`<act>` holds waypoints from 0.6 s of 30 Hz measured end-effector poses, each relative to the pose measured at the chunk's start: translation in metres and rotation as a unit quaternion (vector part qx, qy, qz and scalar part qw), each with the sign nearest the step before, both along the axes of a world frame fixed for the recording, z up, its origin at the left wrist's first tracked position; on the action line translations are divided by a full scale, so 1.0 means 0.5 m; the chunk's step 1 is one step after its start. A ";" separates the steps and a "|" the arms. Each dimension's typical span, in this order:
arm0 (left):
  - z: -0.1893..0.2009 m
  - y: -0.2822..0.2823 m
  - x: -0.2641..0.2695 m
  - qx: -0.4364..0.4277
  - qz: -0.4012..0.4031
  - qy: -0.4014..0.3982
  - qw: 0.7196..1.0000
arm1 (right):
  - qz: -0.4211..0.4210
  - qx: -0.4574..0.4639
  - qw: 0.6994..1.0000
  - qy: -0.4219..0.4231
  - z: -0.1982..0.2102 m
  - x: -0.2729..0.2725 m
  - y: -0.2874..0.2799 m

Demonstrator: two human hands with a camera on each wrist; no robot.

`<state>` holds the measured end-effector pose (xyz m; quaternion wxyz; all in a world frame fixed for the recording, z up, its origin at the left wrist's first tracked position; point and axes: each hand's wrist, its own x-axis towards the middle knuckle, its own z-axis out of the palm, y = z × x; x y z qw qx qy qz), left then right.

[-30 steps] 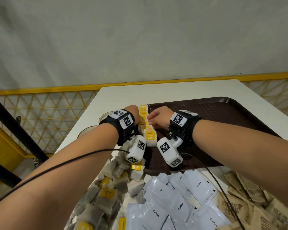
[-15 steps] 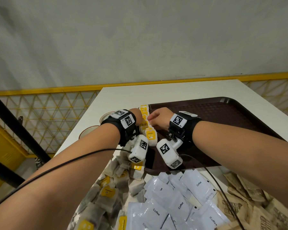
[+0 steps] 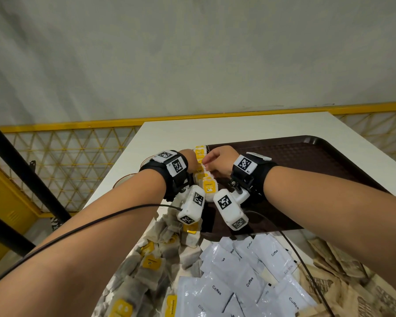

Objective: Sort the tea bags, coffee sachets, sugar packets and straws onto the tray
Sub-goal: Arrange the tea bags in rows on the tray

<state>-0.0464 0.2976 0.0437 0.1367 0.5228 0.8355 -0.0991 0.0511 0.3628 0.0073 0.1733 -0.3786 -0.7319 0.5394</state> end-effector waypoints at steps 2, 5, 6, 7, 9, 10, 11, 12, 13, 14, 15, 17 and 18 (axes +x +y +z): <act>0.002 0.000 -0.001 0.010 -0.005 -0.008 1.000 | 0.000 -0.007 1.000 0.008 0.000 0.001 0.002; 0.010 -0.007 -0.004 0.041 -0.010 -0.034 0.999 | 0.000 -0.012 1.000 0.009 0.003 0.003 0.003; 0.011 -0.010 -0.006 0.049 -0.009 -0.045 0.998 | 0.001 -0.011 1.000 0.008 0.004 0.004 0.002; 0.013 -0.012 -0.007 0.053 -0.010 -0.050 0.997 | 0.006 -0.006 1.000 0.007 0.004 0.004 0.002; 0.016 -0.014 -0.006 0.047 -0.014 -0.046 0.998 | 0.018 0.010 1.000 0.003 0.006 0.005 0.000; 0.017 -0.014 -0.005 0.042 -0.016 -0.041 0.998 | 0.023 0.019 1.000 -0.001 0.007 0.005 -0.001; 0.018 -0.013 -0.003 0.041 -0.016 -0.037 0.998 | 0.025 0.027 0.999 -0.005 0.007 0.005 -0.001; 0.018 -0.012 -0.002 0.040 -0.015 -0.035 0.998 | 0.025 0.031 0.999 -0.008 0.008 0.005 -0.002; 0.019 -0.011 -0.001 0.040 -0.014 -0.034 0.999 | 0.024 0.036 0.999 -0.010 0.008 0.005 -0.002; 0.018 -0.010 -0.001 0.040 -0.012 -0.035 0.998 | 0.025 0.039 0.999 -0.013 0.010 0.004 -0.003; 0.017 -0.010 -0.001 0.039 -0.009 -0.036 0.999 | 0.025 0.043 0.999 -0.018 0.010 0.005 -0.003; 0.014 -0.009 -0.004 0.044 -0.003 -0.036 0.998 | 0.018 0.045 0.999 -0.025 0.010 0.007 -0.004; 0.012 -0.009 -0.007 0.051 0.000 -0.036 0.998 | 0.008 0.036 0.999 -0.024 0.008 0.007 -0.004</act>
